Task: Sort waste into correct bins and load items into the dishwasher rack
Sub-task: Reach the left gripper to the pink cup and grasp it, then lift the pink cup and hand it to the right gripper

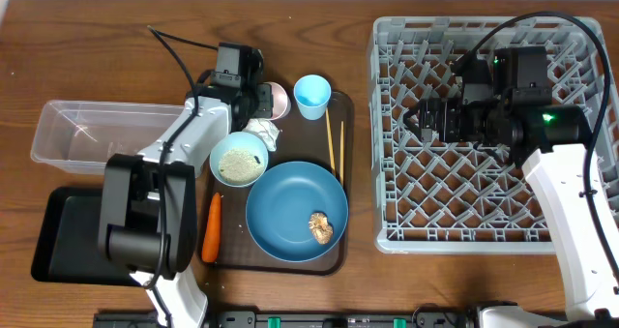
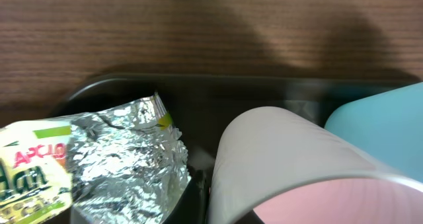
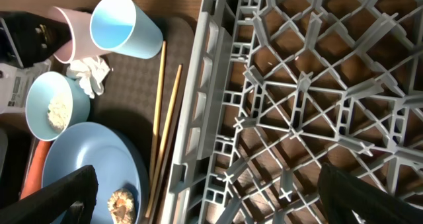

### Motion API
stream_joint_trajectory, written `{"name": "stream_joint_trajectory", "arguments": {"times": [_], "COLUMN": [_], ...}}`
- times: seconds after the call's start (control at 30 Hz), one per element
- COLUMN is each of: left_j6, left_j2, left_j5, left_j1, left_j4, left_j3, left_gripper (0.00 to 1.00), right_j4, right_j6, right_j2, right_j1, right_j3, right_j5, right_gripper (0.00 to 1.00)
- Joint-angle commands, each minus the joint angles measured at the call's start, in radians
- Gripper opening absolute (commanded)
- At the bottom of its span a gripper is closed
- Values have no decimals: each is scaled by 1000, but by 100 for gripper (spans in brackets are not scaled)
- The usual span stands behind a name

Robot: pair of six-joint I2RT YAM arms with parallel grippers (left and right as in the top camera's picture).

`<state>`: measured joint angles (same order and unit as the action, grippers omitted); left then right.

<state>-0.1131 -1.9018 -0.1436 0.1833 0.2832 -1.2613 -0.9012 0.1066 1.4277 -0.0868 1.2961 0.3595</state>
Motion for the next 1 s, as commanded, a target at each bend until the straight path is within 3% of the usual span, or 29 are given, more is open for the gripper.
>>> {"name": "stream_joint_trajectory", "arguments": {"times": [0.0, 0.17, 0.33, 0.5, 0.67, 0.83, 0.97], "left_j6": [-23, -31, -15, 41, 64, 59, 10], "left_j2": [113, 288, 454, 545, 579, 580, 580], "left_j5": [-6, -52, -336, -699, -993, -1265, -1403], "left_j1": [-3, -3, -3, -3, -3, -3, -2], "left_j4": [8, 114, 233, 261, 240, 128, 13], "left_j3": [-20, -20, -20, -20, -20, -20, -20], "left_gripper": [6, 6, 6, 6, 6, 6, 6], "right_j4": [-5, -5, 36, 109, 177, 225, 232], "right_j6": [12, 12, -5, -178, -278, -289, -344], "right_j2": [-2, -3, -24, -88, -192, -259, -268], "right_j1": [-5, -4, -3, -3, -6, -16, -66], "right_j3": [23, 23, 23, 24, 24, 24, 23], "right_j5": [-4, -4, 85, 423, 668, 741, 778], "right_gripper": [99, 99, 98, 95, 91, 89, 92]}}
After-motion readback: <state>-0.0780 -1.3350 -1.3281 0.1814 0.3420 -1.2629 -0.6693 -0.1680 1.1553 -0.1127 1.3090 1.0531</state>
